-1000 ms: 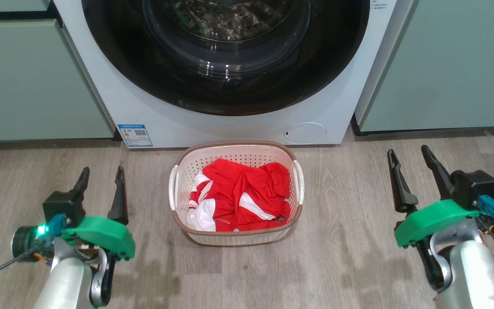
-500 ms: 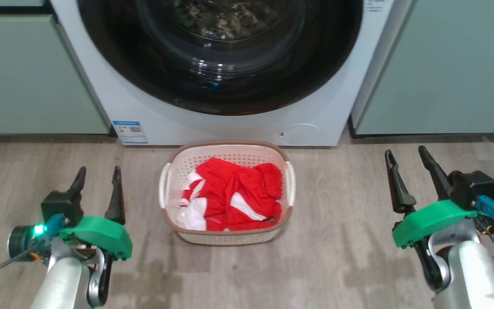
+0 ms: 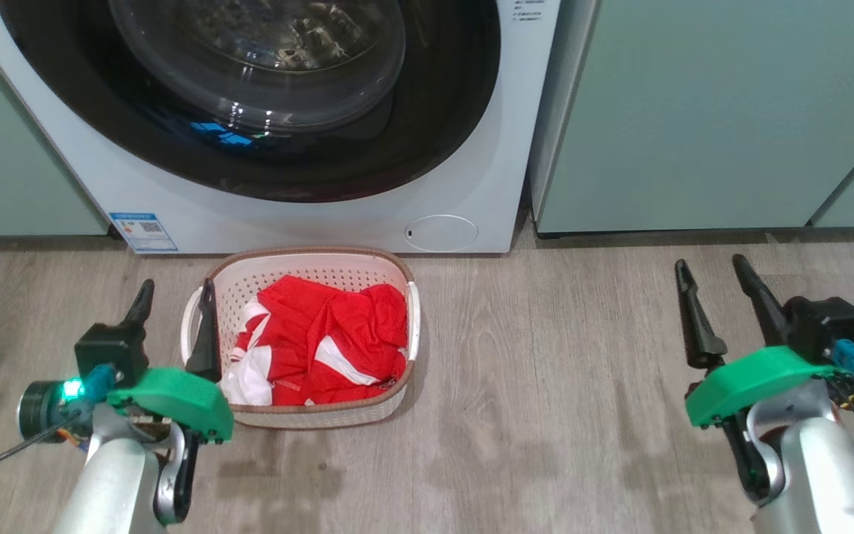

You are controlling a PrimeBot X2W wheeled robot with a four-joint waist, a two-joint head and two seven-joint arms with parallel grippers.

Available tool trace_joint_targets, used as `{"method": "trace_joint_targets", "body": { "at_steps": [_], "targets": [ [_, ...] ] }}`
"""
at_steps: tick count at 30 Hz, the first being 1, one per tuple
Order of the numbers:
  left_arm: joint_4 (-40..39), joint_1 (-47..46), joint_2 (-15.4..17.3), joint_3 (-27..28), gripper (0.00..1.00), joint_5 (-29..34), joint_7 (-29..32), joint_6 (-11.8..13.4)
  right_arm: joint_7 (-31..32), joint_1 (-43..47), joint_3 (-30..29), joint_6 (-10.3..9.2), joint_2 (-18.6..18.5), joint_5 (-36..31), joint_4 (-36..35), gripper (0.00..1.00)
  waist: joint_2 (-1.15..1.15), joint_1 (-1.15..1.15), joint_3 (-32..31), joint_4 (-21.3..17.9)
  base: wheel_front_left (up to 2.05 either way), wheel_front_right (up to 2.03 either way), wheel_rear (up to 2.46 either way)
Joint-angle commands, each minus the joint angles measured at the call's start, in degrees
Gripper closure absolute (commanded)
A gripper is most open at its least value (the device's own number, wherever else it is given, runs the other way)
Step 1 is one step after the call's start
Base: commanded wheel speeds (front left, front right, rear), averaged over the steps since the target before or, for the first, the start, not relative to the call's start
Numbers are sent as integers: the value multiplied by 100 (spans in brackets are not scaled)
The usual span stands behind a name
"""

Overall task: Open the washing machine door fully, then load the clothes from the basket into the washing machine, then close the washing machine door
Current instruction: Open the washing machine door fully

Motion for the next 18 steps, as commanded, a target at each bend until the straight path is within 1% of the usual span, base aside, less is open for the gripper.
{"method": "trace_joint_targets", "body": {
  "at_steps": [1, 5, 8, 18],
  "targets": [
    [-211, -324, 161, 176, 0, -15, -64, 24, -70, -233, 135, -1, -36, 35, -170, 0, 0, 0, 4, -5, 81, 81, -161],
    [-220, -334, 189, 159, 0, -9, -86, 10, -89, -241, 136, -1, -36, 58, -144, 0, 0, 0, 17, -17, 61, 61, -122],
    [-221, -338, 202, 145, 0, 5, -98, 25, -100, -240, 134, -1, -36, 79, -130, 0, 0, 0, 22, -26, 33, 33, -67],
    [-260, -331, 215, 115, 0, -28, -112, 57, -140, -270, 144, -1, -36, 121, -58, 0, 0, 0, 43, -56, 0, 0, 0]
  ]
}}
